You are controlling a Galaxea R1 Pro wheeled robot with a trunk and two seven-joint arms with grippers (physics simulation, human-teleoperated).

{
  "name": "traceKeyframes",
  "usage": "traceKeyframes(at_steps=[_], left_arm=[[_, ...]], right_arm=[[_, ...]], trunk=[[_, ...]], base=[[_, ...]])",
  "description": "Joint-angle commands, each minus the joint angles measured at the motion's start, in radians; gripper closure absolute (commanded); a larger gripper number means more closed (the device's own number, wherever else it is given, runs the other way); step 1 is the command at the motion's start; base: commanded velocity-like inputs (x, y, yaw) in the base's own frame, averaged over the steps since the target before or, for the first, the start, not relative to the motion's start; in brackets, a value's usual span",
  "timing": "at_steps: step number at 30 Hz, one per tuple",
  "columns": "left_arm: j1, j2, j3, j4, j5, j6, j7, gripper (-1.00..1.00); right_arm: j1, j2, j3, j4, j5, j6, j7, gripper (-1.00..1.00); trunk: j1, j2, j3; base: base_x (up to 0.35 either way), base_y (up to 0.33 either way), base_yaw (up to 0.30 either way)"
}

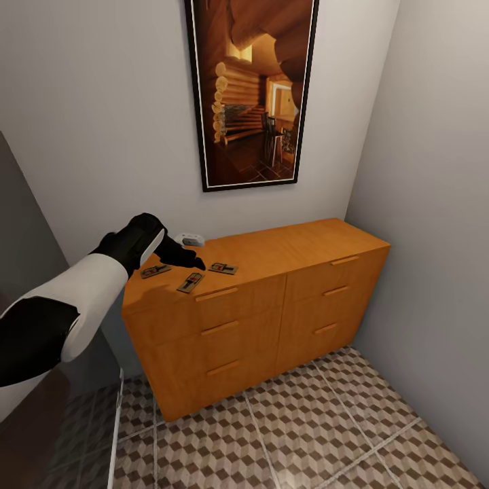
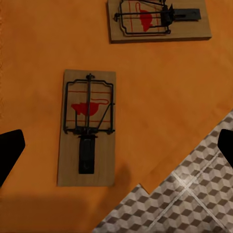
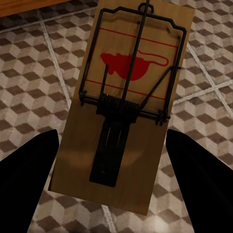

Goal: Take the four mousetraps from the cabinet in the bathroom and place them on the bathroom floor. Make sure all four end up on the same floor surface, and ensure that at least two of them are either under or directly next to the same bathroom sink.

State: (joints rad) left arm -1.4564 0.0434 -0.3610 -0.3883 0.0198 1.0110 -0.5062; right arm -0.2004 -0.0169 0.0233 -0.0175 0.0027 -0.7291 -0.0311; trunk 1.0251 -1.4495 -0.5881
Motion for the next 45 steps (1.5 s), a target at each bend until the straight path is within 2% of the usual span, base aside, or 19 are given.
traceKeyframes(at_steps=[1,22,32,45], left_arm=[[-0.001,0.001,-0.008,-0.001,0.002,0.003,-0.003,-1.00],[-0.001,0.002,-0.013,0.000,0.000,0.002,-0.003,-1.00],[-0.001,0.003,-0.013,0.000,-0.019,0.001,-0.003,-1.00],[-0.001,0.003,-0.016,0.000,-0.023,0.001,-0.003,-1.00]], right_arm=[[-0.001,0.000,0.003,0.001,0.000,-0.003,-0.003,1.00],[-0.001,0.000,0.003,0.001,0.000,-0.003,-0.003,1.00],[-0.001,0.000,0.003,0.001,0.000,-0.003,-0.003,1.00],[-0.001,0.000,0.003,0.001,0.000,-0.003,-0.003,1.00]], trunk=[[0.000,-0.001,-0.001],[0.000,-0.001,-0.001],[0.000,-0.001,-0.001],[0.000,-0.001,-0.005]], base=[[0.000,0.000,0.000],[0.000,0.000,0.000],[0.000,0.000,0.000],[0.000,0.000,0.000]])
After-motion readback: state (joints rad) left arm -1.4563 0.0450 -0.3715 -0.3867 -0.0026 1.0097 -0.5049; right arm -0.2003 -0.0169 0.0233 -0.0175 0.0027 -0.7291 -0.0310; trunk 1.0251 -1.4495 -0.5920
